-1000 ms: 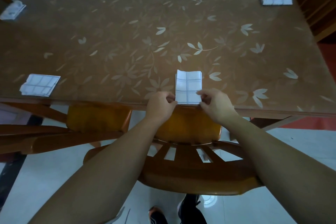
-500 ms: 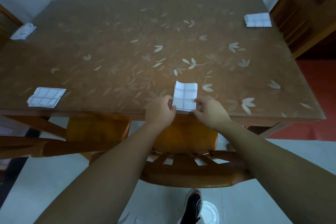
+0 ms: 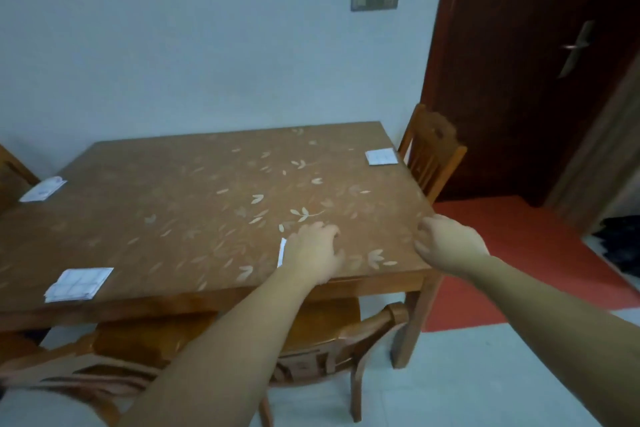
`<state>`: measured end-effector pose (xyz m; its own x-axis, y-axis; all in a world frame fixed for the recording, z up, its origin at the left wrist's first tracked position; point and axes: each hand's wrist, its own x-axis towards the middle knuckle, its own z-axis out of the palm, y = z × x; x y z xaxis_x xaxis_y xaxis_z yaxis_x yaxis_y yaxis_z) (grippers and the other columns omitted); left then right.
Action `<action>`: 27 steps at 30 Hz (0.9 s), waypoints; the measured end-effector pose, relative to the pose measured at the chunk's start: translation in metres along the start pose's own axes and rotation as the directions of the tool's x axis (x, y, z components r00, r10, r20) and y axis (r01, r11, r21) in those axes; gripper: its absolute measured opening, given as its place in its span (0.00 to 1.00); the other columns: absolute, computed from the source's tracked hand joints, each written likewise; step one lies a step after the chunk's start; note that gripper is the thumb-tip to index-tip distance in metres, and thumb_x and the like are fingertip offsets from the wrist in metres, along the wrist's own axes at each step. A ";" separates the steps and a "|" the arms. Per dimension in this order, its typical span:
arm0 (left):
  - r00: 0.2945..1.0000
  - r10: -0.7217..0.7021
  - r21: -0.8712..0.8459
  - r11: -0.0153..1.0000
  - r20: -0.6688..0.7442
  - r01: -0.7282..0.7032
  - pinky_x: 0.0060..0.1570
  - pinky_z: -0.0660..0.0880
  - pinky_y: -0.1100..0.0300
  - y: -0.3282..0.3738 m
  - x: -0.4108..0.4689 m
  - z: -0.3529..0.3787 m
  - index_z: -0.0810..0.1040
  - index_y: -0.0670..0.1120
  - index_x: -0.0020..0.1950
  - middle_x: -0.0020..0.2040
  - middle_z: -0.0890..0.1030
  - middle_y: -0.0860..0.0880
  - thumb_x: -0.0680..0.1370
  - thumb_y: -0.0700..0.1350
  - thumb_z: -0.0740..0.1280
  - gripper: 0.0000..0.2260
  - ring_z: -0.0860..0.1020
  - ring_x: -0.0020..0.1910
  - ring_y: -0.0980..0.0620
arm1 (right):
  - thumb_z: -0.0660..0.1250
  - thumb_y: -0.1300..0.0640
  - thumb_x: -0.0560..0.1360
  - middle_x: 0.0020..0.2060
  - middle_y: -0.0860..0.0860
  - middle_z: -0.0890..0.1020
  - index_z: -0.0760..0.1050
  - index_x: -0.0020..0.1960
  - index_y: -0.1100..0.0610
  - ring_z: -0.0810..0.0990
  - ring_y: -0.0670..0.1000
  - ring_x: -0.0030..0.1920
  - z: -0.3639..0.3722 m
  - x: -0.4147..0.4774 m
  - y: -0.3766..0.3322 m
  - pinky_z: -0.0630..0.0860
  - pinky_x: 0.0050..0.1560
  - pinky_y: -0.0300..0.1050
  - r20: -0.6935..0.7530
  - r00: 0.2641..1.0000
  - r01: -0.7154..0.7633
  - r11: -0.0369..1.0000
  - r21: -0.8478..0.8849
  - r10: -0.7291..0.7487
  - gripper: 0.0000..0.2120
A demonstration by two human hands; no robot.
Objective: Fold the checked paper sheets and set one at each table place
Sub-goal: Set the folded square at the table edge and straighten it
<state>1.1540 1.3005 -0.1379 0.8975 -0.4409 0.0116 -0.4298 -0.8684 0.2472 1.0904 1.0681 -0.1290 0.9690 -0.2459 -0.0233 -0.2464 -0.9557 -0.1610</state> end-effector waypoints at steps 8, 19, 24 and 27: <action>0.999 0.033 -0.017 0.999 0.006 -0.033 0.59 0.72 0.51 0.131 0.027 0.009 0.74 0.54 0.66 0.64 0.76 0.50 0.78 0.55 0.64 0.18 0.73 0.65 0.46 | 0.63 0.47 0.76 0.62 0.51 0.76 0.73 0.65 0.54 0.78 0.54 0.59 -0.043 -0.012 0.140 0.75 0.58 0.51 -0.082 0.992 -0.086 0.989 0.119 0.096 0.20; 0.991 -0.130 -0.065 0.990 -0.031 0.128 0.59 0.74 0.48 0.283 0.104 0.044 0.75 0.52 0.64 0.61 0.76 0.49 0.76 0.56 0.64 0.18 0.75 0.62 0.45 | 0.64 0.47 0.76 0.62 0.52 0.76 0.74 0.65 0.54 0.77 0.55 0.61 -0.085 0.059 0.300 0.75 0.60 0.53 -0.071 0.994 0.093 0.974 0.205 -0.080 0.20; 0.977 -0.205 -0.078 0.977 -0.051 0.200 0.56 0.75 0.47 0.308 0.168 0.056 0.75 0.50 0.62 0.59 0.77 0.48 0.77 0.56 0.63 0.16 0.76 0.59 0.44 | 0.63 0.46 0.76 0.58 0.51 0.77 0.76 0.61 0.54 0.79 0.54 0.57 -0.087 0.128 0.321 0.76 0.58 0.53 -0.081 0.973 0.229 0.947 0.225 -0.216 0.17; 0.967 -0.247 -0.143 0.961 -0.062 0.236 0.56 0.76 0.47 0.314 0.220 0.071 0.76 0.51 0.61 0.61 0.77 0.49 0.76 0.55 0.62 0.15 0.76 0.60 0.44 | 0.62 0.46 0.77 0.59 0.51 0.77 0.75 0.64 0.53 0.78 0.54 0.58 -0.083 0.188 0.329 0.76 0.59 0.53 -0.062 0.955 0.298 0.934 0.199 -0.291 0.19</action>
<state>1.2093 0.9150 -0.1262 0.9802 -0.1979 0.0105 -0.1871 -0.9065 0.3785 1.1897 0.6940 -0.1044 0.9958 0.0334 0.0855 0.0616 -0.9335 -0.3532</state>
